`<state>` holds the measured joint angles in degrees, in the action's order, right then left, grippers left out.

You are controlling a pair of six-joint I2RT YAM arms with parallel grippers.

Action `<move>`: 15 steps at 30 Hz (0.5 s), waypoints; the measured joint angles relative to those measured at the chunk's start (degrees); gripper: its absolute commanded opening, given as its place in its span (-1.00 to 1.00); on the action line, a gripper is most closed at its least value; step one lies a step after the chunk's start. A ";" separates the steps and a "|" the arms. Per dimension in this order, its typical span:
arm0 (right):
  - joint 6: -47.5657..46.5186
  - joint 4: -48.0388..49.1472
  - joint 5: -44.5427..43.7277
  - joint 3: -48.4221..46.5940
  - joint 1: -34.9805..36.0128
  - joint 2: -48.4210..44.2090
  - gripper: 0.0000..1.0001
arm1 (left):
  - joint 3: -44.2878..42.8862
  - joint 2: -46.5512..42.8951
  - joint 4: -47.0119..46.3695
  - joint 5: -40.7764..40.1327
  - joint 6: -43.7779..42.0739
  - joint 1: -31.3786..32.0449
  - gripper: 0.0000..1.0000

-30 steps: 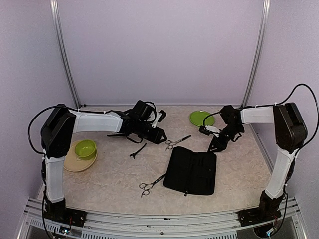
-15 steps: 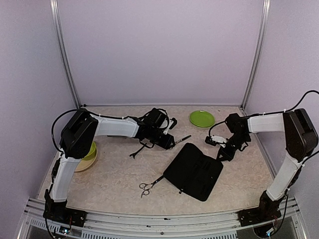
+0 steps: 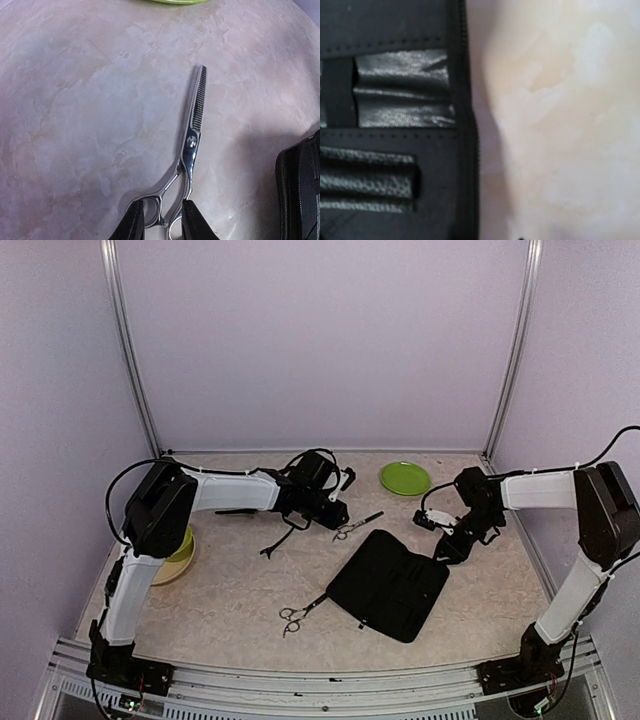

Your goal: Sort the hair-cutting tools

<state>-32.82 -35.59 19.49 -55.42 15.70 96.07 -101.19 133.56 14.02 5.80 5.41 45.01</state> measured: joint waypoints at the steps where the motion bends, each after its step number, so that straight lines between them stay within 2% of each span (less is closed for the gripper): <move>1: 0.09 0.02 0.04 0.00 0.00 0.00 -0.31 | -0.72 0.35 0.09 0.09 -0.07 -0.07 -0.49; 4: 0.13 0.15 0.22 0.00 0.00 -0.02 -0.30 | -2.12 1.29 0.37 0.15 -0.31 -0.37 -0.39; 15: 0.11 0.44 0.87 0.02 0.00 -0.31 -0.28 | -3.67 3.93 1.81 -2.01 -1.01 0.31 -0.41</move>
<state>-32.71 -35.16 20.36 -55.40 15.70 95.77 -104.86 137.49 15.84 3.79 4.40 45.32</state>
